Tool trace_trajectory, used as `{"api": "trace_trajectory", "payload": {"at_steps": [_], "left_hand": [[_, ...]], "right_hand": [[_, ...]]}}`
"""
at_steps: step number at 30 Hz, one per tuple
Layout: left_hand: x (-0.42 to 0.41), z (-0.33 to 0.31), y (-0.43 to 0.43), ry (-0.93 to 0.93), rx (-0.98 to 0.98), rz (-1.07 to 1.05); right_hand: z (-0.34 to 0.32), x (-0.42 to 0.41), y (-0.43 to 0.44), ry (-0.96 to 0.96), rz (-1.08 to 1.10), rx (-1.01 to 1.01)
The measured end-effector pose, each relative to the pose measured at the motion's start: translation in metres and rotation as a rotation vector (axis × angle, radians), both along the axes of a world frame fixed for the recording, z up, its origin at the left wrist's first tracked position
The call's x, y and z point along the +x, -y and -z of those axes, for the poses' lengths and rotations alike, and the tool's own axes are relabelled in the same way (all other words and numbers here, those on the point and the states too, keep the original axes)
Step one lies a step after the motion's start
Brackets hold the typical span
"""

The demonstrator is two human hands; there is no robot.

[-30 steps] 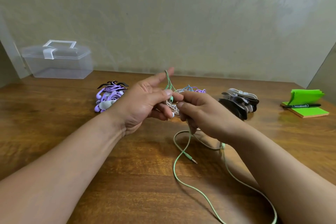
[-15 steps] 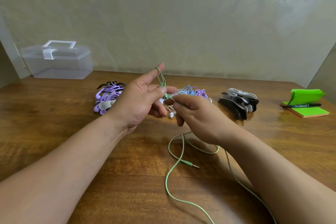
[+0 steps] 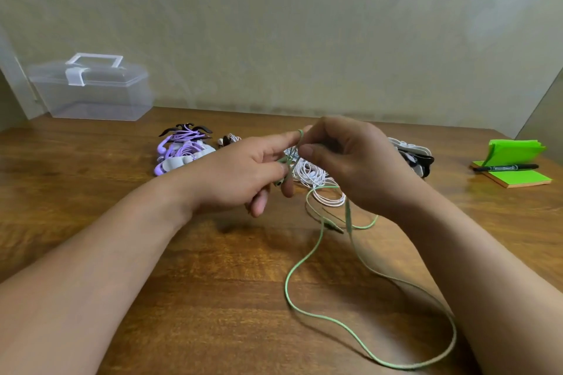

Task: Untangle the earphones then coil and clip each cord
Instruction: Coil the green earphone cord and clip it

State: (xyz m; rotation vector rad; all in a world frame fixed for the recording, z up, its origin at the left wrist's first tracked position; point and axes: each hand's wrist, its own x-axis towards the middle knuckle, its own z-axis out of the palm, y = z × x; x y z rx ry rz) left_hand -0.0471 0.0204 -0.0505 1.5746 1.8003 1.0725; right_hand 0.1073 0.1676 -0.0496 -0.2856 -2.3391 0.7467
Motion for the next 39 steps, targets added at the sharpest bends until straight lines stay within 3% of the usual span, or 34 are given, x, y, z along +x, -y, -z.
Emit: {"api": "trace_trajectory", "payload": {"at_steps": [10, 16, 19, 24, 28, 34, 39], "left_hand": [[0.006, -0.006, 0.011, 0.150, -0.142, 0.232], [-0.001, -0.010, 0.013, 0.432, -0.071, 0.370], [-0.001, -0.005, 0.010, 0.525, 0.032, 0.366], [-0.002, -0.005, 0.002, 0.587, 0.209, 0.156], [-0.001, -0.003, -0.004, 0.490, 0.231, 0.025], [-0.003, 0.001, -0.008, 0.438, 0.277, -0.063], [-0.002, 0.003, -0.011, 0.318, 0.319, -0.141]], "right_hand": [[-0.010, 0.005, -0.008, -0.093, -0.112, -0.220], [0.000, -0.001, -0.012, -0.118, -0.383, -0.825], [0.010, -0.007, -0.006, -0.090, -0.506, -1.017], [0.016, -0.014, 0.006, 0.065, -0.388, -0.851], [0.021, -0.017, 0.009, 0.101, -0.277, -0.768], [0.015, -0.015, 0.015, 0.172, -0.333, -0.954], [0.011, -0.013, 0.018, 0.210, -0.319, -0.917]]}}
